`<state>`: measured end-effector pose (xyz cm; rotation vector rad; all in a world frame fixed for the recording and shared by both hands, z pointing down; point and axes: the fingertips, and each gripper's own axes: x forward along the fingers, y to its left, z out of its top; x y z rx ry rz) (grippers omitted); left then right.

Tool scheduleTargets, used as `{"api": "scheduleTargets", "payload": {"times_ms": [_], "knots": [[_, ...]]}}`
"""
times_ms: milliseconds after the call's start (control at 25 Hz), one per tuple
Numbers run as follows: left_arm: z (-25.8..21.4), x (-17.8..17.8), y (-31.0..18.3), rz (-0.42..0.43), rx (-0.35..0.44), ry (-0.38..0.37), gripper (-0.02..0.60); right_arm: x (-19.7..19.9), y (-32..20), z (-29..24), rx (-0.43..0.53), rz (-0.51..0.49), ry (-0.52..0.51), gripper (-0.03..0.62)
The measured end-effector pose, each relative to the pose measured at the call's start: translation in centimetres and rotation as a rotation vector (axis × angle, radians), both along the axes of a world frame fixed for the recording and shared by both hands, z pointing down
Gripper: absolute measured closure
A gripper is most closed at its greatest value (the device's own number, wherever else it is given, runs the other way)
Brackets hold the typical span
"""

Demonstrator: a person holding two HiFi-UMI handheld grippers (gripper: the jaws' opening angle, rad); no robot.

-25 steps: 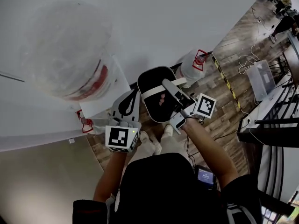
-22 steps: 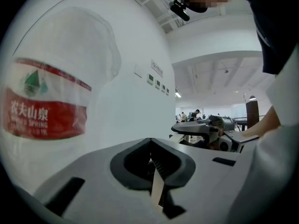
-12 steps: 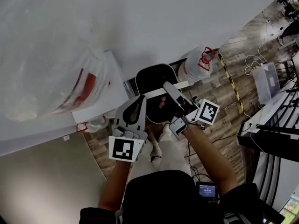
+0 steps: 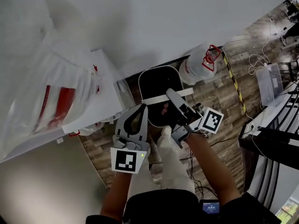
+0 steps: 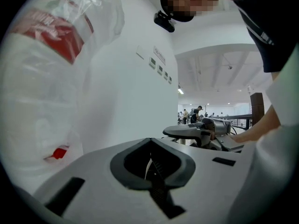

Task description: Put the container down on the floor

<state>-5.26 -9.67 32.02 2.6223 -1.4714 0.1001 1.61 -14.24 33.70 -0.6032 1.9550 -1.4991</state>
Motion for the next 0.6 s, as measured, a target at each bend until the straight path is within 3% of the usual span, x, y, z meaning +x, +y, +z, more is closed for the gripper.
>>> {"api": "scheduleTargets", "payload": {"times_ms": [600], "knots": [[10.5, 0.6, -0.6, -0.011, -0.074, -0.033, 0.563, 1.0, -1.9, 9.4, -0.014, -0.026, 0.027, 0.505]]}}
